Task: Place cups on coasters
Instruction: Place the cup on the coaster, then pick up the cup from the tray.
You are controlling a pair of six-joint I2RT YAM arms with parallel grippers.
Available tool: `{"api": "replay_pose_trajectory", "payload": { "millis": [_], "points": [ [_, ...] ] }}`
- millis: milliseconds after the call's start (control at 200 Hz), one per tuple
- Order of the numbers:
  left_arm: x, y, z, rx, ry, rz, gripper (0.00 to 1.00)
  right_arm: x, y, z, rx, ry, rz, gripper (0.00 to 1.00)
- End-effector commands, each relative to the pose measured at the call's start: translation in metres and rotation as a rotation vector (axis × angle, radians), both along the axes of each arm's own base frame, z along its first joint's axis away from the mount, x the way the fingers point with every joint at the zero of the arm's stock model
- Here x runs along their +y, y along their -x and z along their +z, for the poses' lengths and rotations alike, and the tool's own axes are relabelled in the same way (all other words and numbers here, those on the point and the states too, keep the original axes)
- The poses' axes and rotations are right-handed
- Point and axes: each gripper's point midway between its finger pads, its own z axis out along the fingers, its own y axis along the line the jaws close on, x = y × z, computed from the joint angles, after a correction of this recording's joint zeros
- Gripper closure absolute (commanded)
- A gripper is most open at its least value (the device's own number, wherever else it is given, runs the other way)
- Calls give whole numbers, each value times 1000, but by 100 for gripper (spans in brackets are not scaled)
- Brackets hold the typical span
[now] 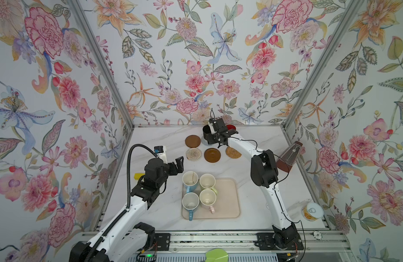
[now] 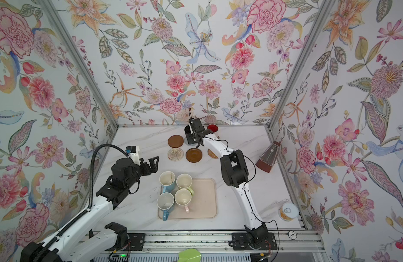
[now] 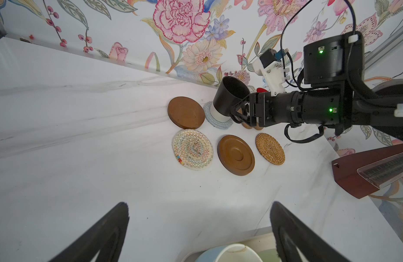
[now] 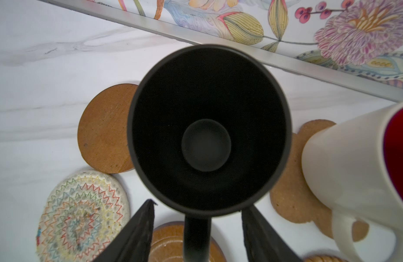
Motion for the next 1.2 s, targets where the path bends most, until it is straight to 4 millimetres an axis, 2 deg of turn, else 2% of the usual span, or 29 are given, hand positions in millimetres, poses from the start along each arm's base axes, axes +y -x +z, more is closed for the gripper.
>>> {"api": "replay_pose_trajectory", "payload": {
  "millis": [0, 265, 611, 776, 971, 1196],
  "points": [
    [9, -1, 10, -27, -27, 35, 1, -3, -1, 21, -37, -2, -15, 35],
    [11, 1, 11, -28, -30, 44, 1, -6, 2, 36, -55, -17, -29, 26],
    [13, 1, 11, -25, -27, 56, 1, -14, 10, 60, -94, -47, -53, 1],
    [15, 1, 11, -21, -25, 66, 1, -21, 19, 77, -125, -79, -67, 1],
    [18, 2, 19, 1, -33, 84, 1, -34, 34, 109, -189, -106, -89, 1],
    [22, 15, 15, 136, -11, 113, 1, -49, 50, 132, -236, -130, -116, 1]
  ]
}}
